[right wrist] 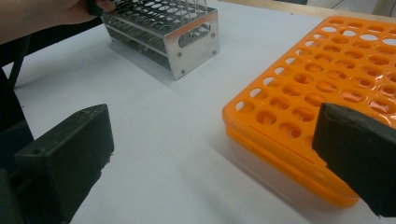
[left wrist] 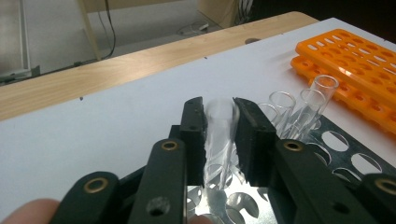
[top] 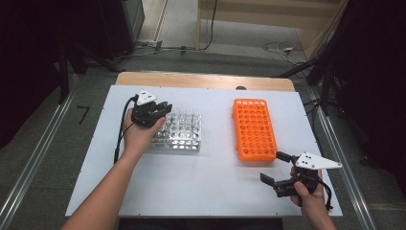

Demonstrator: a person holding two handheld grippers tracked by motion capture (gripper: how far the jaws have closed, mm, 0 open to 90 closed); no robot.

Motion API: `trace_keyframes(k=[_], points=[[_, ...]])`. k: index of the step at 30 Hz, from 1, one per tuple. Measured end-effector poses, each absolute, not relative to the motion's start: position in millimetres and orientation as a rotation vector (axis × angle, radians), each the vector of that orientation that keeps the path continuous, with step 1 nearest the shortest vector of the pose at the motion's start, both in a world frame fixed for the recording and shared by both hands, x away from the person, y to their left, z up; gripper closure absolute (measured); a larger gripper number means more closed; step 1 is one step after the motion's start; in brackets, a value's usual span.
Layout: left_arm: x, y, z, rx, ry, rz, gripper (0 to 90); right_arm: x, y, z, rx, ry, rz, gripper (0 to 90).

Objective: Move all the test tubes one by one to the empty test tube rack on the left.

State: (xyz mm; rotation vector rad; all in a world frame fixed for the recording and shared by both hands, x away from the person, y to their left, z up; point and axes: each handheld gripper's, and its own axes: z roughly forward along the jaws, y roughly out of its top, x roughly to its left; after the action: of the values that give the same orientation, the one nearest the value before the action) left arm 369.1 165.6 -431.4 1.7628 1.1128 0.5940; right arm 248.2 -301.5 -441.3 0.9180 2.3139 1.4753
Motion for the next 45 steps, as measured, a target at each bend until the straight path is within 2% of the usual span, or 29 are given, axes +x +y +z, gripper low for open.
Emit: trace_keyframes(k=[4, 8, 12, 15, 24, 45], points=[[365, 167, -428, 1.767, 1.138, 0.576, 64.8, 248, -302, -442, 0.922, 2.317, 1.474, 0.0], [359, 169, -426, 1.732, 1.14, 0.553, 49.6, 249, -302, -442, 0.923, 2.316, 1.472, 0.0], [351, 169, -427, 1.743, 1.127, 0.523, 29.3, 249, -302, -442, 0.926, 2.315, 1.469, 0.0], [341, 168, -429, 1.742, 1.101, 0.495, 18.5, 250, -303, -443, 0.931, 2.314, 1.468, 0.0], [301, 168, -424, 1.733, 0.986, 0.481, 0.4, 250, -304, -443, 0.934, 2.31, 1.466, 0.0], [216, 177, -432, 1.677, 0.882, 0.471, 0.0, 253, -308, -448, 0.954, 2.302, 1.439, 0.0]])
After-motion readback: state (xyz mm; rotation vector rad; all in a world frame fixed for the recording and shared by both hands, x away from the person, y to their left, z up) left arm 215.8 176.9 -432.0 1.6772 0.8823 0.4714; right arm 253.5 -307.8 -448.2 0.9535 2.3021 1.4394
